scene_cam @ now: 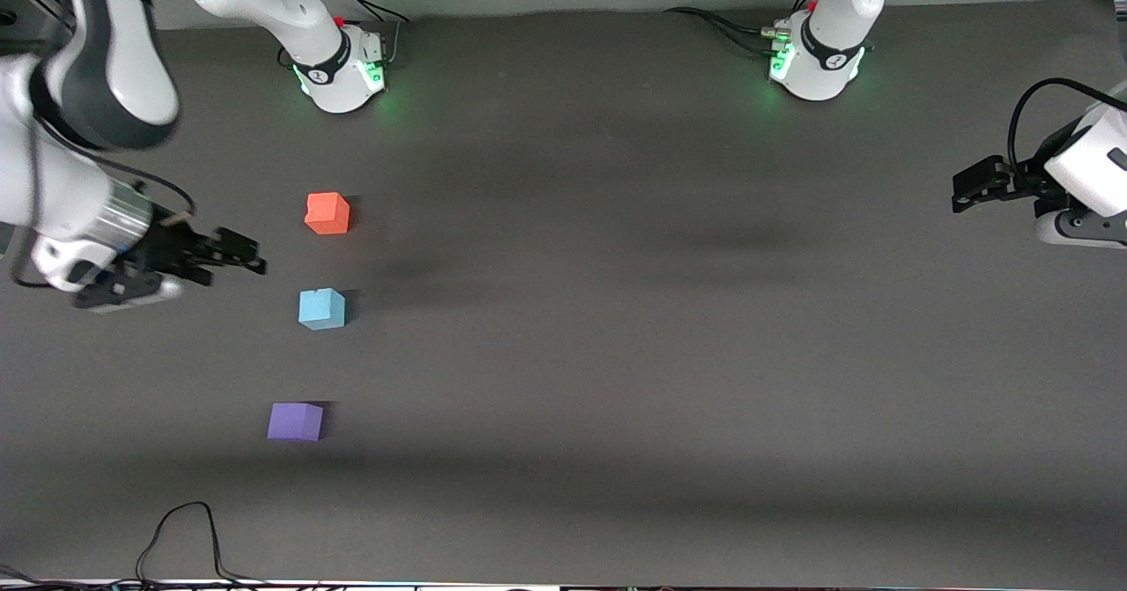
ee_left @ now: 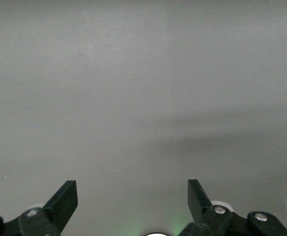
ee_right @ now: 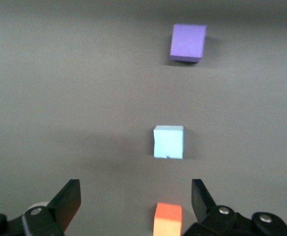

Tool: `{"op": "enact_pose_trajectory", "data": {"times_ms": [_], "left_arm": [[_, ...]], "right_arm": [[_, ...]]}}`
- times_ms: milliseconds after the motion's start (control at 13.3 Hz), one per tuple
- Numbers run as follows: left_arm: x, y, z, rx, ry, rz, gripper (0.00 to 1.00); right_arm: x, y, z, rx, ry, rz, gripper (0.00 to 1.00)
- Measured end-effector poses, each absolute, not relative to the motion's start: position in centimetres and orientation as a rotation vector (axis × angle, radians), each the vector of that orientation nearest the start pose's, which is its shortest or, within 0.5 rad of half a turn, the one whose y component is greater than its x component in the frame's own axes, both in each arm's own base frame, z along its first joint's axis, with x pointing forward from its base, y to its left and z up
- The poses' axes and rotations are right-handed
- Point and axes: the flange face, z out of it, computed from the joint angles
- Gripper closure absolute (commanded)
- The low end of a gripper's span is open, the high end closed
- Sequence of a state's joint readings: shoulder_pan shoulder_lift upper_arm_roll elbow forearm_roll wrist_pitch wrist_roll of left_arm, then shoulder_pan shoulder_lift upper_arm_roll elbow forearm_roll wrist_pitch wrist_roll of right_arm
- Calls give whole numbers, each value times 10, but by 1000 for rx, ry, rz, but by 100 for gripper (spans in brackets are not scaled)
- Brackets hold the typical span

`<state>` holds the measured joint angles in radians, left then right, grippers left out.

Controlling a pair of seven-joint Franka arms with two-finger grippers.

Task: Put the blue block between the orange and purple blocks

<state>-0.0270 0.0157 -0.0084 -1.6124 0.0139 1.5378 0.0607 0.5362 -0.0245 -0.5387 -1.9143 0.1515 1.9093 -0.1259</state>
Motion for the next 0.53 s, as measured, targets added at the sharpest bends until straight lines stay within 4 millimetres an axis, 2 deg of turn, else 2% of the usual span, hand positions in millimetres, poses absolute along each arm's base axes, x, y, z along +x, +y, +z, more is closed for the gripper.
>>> {"op": "enact_pose_trajectory", "data": {"times_ms": [150,300,375,525], "left_arm": [[553,-18,594,-3122,150,141,0],[553,-18,594,-3122,150,141,0],[553,-18,594,-3122,150,141,0],[553,-18,594,-3122,151,141,0]], "right_arm": [[536,2,557,-3009,-99,-66,0],[512,-10,589,-3021,-72,-86,0],[505,-15,598,-3027,-58,-98,0],[501,-12,600,-3059,-56,-88,0]]}}
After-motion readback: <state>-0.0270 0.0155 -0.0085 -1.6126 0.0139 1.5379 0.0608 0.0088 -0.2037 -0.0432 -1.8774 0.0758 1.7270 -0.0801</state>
